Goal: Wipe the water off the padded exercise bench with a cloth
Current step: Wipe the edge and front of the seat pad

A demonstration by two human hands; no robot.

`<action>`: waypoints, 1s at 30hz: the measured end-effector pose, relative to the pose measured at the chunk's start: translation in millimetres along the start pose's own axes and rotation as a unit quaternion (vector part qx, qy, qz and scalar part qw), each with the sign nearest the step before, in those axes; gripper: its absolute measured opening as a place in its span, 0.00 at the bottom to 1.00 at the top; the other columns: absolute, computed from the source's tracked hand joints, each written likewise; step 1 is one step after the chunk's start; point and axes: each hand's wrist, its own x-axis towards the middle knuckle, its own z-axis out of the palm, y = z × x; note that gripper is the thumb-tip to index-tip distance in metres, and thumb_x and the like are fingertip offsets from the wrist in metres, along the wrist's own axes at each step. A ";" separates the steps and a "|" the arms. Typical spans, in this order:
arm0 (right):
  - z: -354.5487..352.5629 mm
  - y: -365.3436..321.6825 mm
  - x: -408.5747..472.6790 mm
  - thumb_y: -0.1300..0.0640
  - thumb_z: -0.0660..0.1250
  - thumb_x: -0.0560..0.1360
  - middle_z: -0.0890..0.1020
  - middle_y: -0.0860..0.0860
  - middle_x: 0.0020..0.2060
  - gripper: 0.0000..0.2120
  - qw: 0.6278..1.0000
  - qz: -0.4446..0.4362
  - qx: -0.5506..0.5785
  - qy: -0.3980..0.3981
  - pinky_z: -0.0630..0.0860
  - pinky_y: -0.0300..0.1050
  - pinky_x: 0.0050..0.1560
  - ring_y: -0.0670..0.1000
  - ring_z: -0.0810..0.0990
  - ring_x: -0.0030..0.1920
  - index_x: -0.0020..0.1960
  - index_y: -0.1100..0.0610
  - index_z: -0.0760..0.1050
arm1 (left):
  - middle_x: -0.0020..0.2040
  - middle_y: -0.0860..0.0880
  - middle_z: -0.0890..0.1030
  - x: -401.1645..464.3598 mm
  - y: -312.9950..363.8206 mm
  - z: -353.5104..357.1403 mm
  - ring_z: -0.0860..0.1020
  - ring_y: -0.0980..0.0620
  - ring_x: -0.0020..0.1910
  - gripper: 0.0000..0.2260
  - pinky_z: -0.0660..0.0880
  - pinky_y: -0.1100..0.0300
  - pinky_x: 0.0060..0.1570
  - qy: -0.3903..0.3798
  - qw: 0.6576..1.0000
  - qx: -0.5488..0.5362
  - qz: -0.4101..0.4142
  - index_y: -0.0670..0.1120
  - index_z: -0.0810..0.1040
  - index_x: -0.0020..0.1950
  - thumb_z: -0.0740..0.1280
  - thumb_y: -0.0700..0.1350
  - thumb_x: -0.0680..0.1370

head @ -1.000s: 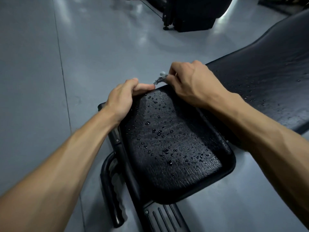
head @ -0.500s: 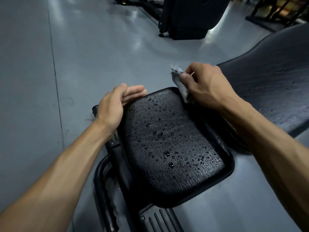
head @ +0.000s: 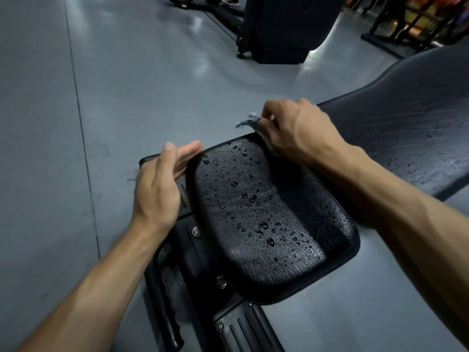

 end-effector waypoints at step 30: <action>9.5 -48.7 33.4 0.43 0.64 0.80 0.84 0.60 0.51 0.15 0.988 -0.079 0.005 -0.135 0.81 0.54 0.52 0.63 0.82 0.49 0.52 0.53 0.81 | 0.55 0.55 0.86 -13.0 7.4 -23.9 0.83 0.59 0.58 0.24 0.77 0.55 0.65 0.005 0.987 0.139 0.081 0.48 0.85 0.60 0.52 0.56 0.84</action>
